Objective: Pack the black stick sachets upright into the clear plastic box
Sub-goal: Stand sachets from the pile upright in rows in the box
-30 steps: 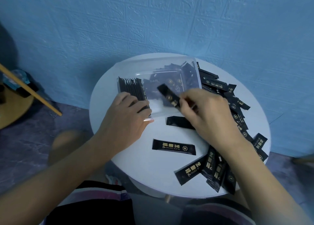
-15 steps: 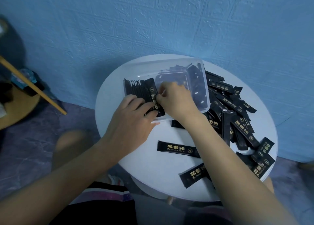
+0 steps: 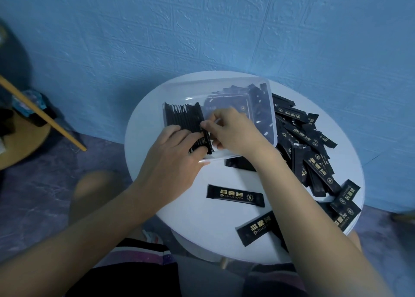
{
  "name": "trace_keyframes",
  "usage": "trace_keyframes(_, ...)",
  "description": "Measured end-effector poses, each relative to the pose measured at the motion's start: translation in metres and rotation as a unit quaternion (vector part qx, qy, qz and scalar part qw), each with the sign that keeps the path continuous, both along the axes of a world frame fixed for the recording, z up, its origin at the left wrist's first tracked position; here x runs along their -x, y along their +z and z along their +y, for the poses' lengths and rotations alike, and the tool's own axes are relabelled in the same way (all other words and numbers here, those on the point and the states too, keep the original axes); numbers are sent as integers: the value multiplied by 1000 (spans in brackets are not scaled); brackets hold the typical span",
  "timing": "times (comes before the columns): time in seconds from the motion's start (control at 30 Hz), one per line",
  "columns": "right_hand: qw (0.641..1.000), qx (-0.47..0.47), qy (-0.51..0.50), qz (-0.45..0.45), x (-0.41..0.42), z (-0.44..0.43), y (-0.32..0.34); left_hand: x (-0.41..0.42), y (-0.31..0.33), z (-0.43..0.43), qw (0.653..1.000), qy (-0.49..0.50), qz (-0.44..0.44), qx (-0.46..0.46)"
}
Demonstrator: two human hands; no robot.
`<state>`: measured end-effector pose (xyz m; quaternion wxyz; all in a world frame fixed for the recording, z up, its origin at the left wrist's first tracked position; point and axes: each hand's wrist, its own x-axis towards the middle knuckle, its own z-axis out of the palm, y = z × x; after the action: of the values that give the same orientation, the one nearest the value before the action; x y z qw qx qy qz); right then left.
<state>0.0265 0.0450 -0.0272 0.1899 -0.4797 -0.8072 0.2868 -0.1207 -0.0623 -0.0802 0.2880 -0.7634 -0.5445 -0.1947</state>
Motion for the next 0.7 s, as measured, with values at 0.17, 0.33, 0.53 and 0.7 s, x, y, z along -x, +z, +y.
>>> trace_keyframes(0.17,999,32,0,27,1,2,-2,-1,-3,-1,1000,8,5,-3)
trace_keyframes(0.33,997,57,7,56,1,4,-2,1,-6,1,1000,20,20,14)
trace_keyframes(0.53,994,80,25,75,0,6,-5,0,-4,0,999,23,24,18)
trace_keyframes(0.7,994,82,28,66,-3,9,-7,-2,-2,-1,999,18,34,34)
